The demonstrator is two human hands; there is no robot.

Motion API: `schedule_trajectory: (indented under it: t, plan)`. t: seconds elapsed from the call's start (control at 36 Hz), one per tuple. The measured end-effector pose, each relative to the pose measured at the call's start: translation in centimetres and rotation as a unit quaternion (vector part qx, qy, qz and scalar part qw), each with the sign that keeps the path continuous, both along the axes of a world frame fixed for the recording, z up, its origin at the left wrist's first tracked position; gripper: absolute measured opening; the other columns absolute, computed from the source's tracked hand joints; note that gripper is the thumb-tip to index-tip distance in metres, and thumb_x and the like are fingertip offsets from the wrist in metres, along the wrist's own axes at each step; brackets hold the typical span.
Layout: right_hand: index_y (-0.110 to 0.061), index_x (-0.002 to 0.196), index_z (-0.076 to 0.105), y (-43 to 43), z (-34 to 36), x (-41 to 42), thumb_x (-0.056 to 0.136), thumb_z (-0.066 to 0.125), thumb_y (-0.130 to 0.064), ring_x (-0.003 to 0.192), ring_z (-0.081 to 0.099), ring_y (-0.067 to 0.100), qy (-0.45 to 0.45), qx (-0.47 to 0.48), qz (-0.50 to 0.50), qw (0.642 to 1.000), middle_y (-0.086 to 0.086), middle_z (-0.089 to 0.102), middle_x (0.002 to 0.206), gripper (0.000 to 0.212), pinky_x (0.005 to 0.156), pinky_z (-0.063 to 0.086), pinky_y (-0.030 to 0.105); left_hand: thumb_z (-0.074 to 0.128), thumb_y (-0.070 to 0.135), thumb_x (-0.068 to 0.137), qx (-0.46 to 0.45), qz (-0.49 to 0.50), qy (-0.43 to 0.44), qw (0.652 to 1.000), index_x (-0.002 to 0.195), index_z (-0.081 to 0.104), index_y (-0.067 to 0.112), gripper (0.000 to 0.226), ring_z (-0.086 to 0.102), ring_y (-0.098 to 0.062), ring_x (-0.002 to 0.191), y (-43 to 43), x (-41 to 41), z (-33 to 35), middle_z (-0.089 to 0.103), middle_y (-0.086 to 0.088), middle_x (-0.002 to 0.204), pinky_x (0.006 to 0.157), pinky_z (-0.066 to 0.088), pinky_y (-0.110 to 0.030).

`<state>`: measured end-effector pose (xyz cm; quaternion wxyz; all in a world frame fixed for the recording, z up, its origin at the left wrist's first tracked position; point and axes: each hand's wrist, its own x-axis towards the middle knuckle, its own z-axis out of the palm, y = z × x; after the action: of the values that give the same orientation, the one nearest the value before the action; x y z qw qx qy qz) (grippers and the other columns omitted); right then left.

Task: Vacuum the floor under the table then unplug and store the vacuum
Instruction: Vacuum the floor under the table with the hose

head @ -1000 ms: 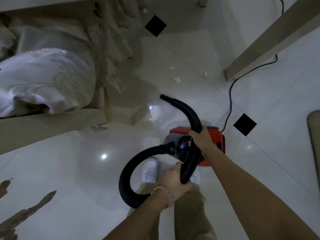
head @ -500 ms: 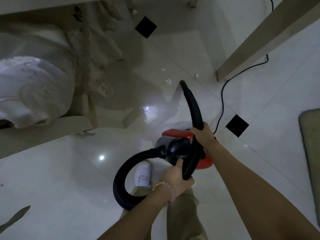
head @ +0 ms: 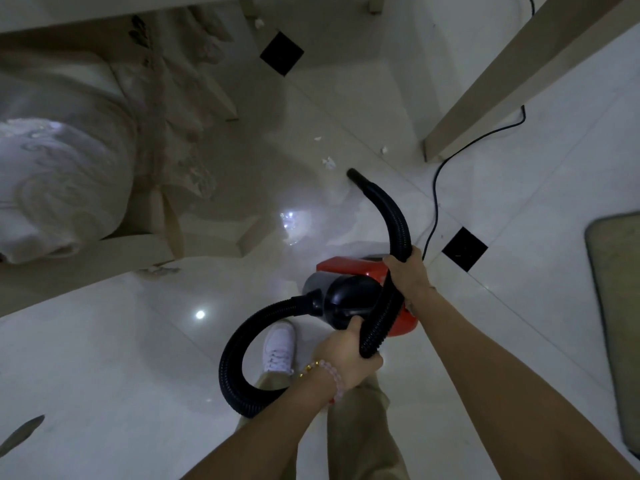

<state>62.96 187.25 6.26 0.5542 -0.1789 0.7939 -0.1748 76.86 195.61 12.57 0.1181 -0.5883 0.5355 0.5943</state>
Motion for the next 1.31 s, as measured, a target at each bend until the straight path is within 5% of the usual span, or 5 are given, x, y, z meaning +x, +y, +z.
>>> schedule_trajectory:
  t: [0.31,0.42,1.06,1.19,1.31]
  plan:
    - [0.002,0.136,0.033,-2.9,-0.4,-1.6,0.093,0.055,-0.012,0.086,0.051,0.025,0.010,-0.029,-0.015,0.999,0.013,0.049,0.103,0.050,0.071,0.047,0.037,0.055,0.023,0.084,-0.046,0.026,-0.006,0.999,0.122,0.043,0.014,0.041,0.064,-0.030,0.088,-2.4,-1.5,-0.5,0.067,-0.011,0.098,0.072,0.053,-0.036]
    - [-0.004,0.137,0.032,-4.0,-0.5,-2.3,0.094,0.054,-0.019,0.093,0.054,0.030,0.001,-0.026,-0.028,0.999,0.014,0.051,0.102,0.050,0.091,0.051,0.053,0.057,0.026,0.085,-0.043,0.033,0.013,0.998,0.121,0.043,0.013,0.040,0.064,-0.028,0.088,-3.4,-2.2,-0.7,0.066,-0.011,0.100,0.074,0.054,-0.037]
    - [-0.010,0.123,0.043,-3.9,-0.3,-3.2,0.096,0.050,-0.015,0.066,0.052,0.018,-0.020,-0.090,-0.053,0.994,0.002,0.048,0.080,0.029,0.058,0.052,0.028,0.062,0.019,0.082,-0.025,0.041,0.026,0.999,0.127,0.039,0.014,0.051,0.063,-0.028,0.095,-4.0,-3.6,-1.4,0.065,-0.011,0.107,0.083,0.055,-0.041]
    - [-0.017,0.121,0.039,-4.7,0.7,-3.8,0.094,0.057,-0.017,0.081,0.059,0.030,-0.124,-0.059,-0.091,0.986,0.006,0.049,0.094,0.033,0.082,0.055,0.052,0.065,0.019,0.080,-0.026,0.102,0.039,0.994,0.126,0.044,0.016,0.050,0.062,-0.024,0.096,-4.4,-4.0,-1.4,0.065,-0.007,0.105,0.084,0.053,-0.035]
    - [-0.017,0.116,0.038,-4.8,1.5,-2.5,0.093,0.057,-0.008,0.074,0.058,0.024,-0.150,-0.070,-0.061,0.984,0.007,0.046,0.094,0.032,0.058,0.058,0.030,0.063,0.019,0.081,-0.046,0.141,0.020,0.989,0.119,0.048,0.016,0.041,0.058,-0.014,0.080,-4.2,-3.9,-1.4,0.058,0.005,0.087,0.069,0.050,-0.025]
